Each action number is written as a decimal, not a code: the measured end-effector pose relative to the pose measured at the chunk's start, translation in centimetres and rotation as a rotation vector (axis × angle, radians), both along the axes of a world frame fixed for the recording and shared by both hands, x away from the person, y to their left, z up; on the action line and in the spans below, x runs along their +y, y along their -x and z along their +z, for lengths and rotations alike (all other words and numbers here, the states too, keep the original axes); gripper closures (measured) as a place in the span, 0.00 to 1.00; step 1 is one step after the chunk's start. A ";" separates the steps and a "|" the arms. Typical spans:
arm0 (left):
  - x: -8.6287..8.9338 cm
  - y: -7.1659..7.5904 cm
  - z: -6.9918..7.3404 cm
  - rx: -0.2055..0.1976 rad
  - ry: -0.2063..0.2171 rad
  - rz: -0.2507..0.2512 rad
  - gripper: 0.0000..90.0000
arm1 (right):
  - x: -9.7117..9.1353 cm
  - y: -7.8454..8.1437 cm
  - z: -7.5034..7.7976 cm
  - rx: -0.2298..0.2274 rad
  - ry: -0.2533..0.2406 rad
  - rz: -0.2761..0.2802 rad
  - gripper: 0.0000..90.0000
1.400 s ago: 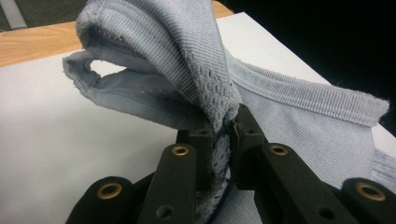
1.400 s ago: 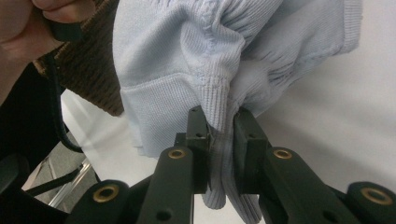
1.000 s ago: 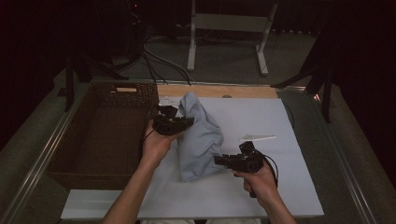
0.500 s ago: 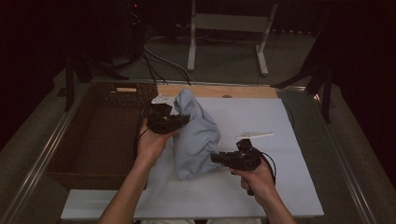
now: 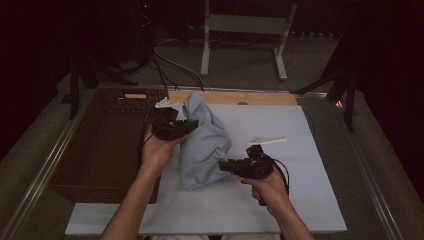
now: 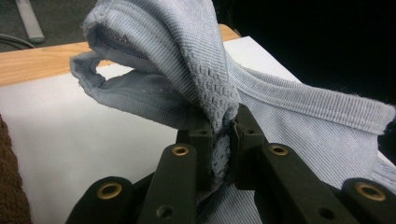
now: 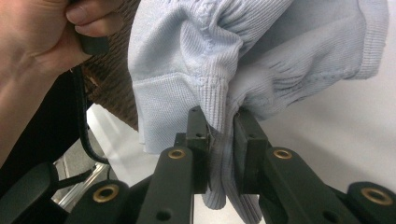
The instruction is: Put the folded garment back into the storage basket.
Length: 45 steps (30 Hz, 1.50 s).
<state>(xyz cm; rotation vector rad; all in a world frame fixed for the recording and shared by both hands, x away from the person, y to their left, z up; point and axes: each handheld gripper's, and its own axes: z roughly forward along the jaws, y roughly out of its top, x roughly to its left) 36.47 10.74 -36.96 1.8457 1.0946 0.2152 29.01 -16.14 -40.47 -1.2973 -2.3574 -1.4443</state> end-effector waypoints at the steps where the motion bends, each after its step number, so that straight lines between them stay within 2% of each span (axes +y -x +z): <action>1: 0.1 0.0 0.0 -0.001 -0.001 0.000 0.93 | 0.1 0.0 0.1 -0.001 0.001 0.001 0.88; 19: 1.2 -0.5 0.5 -0.002 0.017 0.006 0.93 | 2.2 -0.9 1.4 -0.018 -0.014 0.026 0.88; 32: 2.0 -0.8 1.0 -0.010 0.028 0.006 0.93 | 3.1 -1.4 1.4 -0.013 -0.027 0.027 0.88; 45: 2.8 -1.3 1.4 -0.018 0.037 0.015 0.93 | 4.5 -1.7 2.7 -0.033 -0.036 0.038 0.88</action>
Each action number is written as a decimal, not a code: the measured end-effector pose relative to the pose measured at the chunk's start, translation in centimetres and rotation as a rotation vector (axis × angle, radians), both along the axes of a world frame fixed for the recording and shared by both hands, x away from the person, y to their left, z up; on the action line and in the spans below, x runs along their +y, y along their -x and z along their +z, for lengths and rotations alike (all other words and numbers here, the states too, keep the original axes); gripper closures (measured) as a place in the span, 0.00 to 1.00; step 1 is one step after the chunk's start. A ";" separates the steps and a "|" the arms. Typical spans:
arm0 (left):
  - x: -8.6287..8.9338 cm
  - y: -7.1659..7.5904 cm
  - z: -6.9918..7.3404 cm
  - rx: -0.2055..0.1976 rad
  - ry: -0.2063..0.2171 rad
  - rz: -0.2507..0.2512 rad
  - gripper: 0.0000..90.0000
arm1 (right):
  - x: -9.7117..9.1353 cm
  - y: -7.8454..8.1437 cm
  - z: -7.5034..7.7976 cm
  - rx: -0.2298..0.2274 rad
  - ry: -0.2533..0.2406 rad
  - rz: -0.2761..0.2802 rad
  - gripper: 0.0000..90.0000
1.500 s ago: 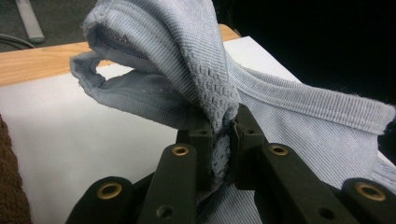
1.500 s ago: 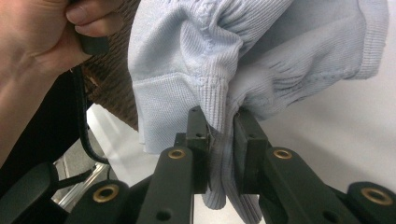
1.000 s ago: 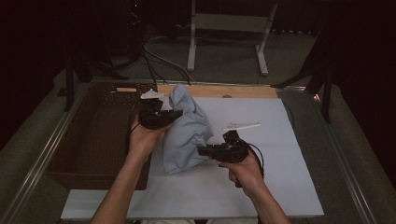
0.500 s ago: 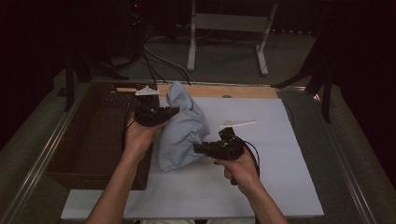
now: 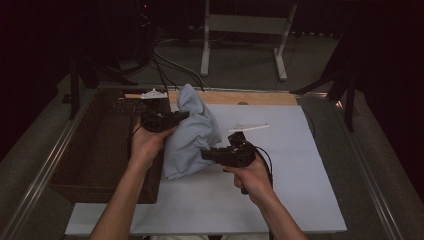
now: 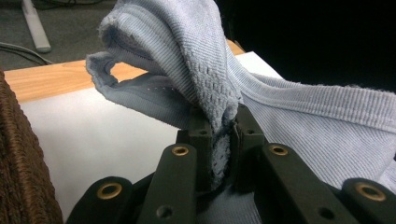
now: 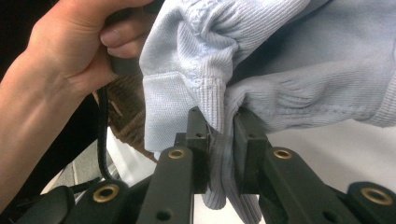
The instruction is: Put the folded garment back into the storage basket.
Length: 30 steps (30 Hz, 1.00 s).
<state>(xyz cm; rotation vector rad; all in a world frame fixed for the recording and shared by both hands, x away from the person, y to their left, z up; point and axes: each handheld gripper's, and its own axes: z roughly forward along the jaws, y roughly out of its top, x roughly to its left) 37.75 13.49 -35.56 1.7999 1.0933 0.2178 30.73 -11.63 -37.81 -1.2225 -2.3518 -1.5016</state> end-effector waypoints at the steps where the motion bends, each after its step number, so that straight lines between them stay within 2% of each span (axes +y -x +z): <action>1: 0.1 0.0 0.0 0.001 0.001 0.002 0.93 | 0.1 0.0 0.1 -0.002 -0.003 0.001 0.88; 16: 1.3 -0.5 0.5 -0.008 0.001 0.013 0.93 | 1.4 -0.6 0.2 0.003 -0.025 -0.006 0.88; 23: 2.0 -0.7 0.6 -0.013 0.018 0.026 0.93 | 2.2 -0.9 0.6 -0.008 -0.030 -0.006 0.88; 30: 2.7 -0.8 1.0 -0.026 0.018 0.033 0.93 | 3.0 -1.2 0.9 -0.011 -0.035 -0.007 0.88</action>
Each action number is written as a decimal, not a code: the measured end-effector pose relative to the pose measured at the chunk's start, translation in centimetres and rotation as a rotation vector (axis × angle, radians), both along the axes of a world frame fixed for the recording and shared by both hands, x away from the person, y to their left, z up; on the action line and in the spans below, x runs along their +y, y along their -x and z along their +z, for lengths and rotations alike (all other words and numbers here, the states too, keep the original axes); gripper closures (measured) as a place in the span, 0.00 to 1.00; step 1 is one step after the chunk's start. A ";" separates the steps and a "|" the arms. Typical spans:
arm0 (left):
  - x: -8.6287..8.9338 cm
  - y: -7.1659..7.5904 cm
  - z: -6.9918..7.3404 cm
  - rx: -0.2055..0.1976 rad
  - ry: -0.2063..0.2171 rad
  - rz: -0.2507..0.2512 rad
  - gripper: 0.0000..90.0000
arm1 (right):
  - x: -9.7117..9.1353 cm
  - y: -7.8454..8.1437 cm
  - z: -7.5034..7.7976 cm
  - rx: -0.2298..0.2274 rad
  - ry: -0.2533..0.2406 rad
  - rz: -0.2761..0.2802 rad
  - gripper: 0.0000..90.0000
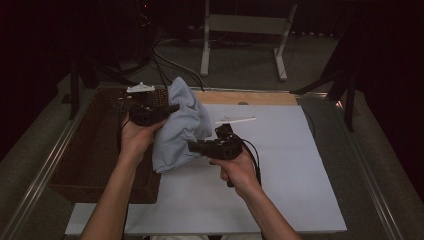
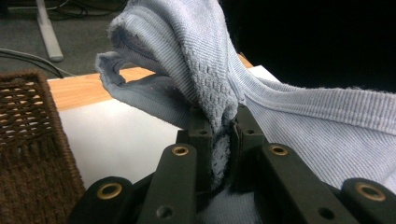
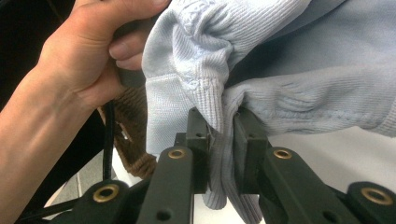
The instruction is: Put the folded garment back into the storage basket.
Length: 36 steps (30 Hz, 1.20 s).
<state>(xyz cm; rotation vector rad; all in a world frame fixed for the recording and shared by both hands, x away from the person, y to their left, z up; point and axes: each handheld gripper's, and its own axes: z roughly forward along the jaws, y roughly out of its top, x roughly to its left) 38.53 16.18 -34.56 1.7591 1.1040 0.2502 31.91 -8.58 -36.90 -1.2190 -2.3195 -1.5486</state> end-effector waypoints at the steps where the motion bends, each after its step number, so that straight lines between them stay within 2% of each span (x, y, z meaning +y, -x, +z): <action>1: 0.2 0.0 0.0 -0.002 0.001 0.001 0.93 | 0.1 0.0 0.1 -0.001 -0.002 0.000 0.88; 8: 1.0 0.1 0.2 -0.005 -0.004 0.017 0.93 | 1.2 -0.2 0.2 -0.008 0.012 0.009 0.88; 14: 1.7 0.1 0.3 -0.005 -0.014 0.030 0.93 | 1.9 -0.3 0.0 0.002 0.002 0.010 0.88; 36: 4.1 0.4 0.6 -0.009 -0.031 0.074 0.93 | 5.1 -0.4 0.6 -0.009 0.013 0.045 0.88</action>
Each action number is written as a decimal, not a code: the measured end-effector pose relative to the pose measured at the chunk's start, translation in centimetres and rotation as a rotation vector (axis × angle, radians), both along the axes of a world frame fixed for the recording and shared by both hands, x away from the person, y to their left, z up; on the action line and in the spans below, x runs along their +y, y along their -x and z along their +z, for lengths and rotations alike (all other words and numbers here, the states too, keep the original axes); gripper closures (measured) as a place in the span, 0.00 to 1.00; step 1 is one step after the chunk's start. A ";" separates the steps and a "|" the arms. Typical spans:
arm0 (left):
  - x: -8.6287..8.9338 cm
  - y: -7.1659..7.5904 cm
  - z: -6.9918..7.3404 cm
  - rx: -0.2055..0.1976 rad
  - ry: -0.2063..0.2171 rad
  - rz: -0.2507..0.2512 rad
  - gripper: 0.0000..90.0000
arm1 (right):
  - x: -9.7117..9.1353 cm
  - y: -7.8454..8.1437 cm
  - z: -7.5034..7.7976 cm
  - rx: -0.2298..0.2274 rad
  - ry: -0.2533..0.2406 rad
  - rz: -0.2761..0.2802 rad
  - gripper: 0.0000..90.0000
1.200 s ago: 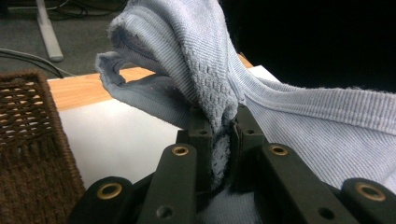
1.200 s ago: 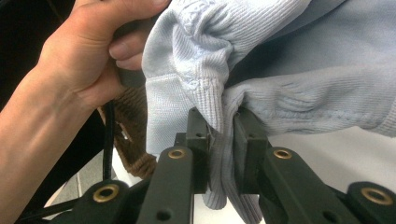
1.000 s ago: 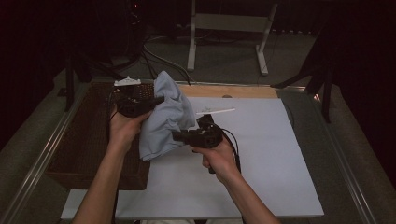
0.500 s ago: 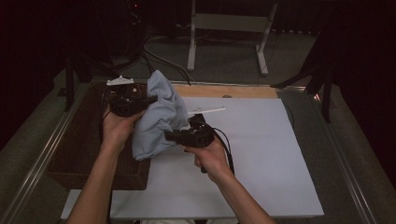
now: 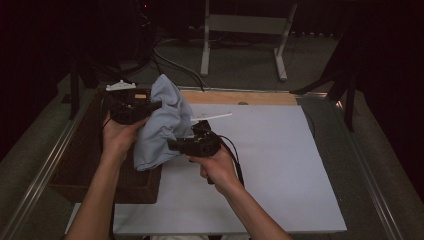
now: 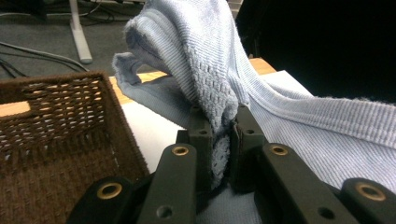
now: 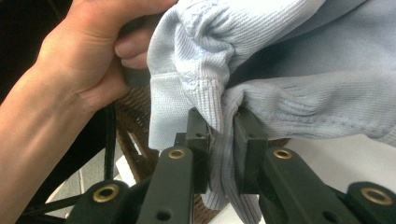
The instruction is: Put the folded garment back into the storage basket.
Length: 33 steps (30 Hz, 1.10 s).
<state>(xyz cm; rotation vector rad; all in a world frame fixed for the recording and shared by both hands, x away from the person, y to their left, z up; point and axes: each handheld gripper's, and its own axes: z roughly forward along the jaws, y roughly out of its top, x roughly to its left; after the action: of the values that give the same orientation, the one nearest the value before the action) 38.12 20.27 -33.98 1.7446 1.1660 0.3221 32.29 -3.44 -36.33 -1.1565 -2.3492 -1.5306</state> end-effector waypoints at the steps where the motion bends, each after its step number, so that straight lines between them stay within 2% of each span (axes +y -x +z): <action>1: 0.1 0.0 -0.1 0.000 0.002 0.002 0.93 | 0.2 0.0 0.0 0.001 0.000 0.001 0.88; 11: 1.4 -0.1 -0.9 0.006 0.012 0.022 0.93 | 1.3 -0.2 -0.8 0.015 0.004 0.002 0.88; 20: 2.3 -0.2 -1.3 0.003 0.026 0.029 0.93 | 2.6 -0.4 -1.4 0.023 0.000 0.000 0.88; 33: 3.2 -0.1 -1.6 0.003 0.024 0.039 0.93 | 3.6 -0.6 -2.1 0.030 0.005 -0.003 0.88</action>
<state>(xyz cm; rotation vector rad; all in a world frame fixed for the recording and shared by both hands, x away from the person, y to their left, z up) 38.24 23.49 -35.63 1.7041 1.2029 0.3275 32.85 0.11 -38.40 -1.1755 -2.3345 -1.4990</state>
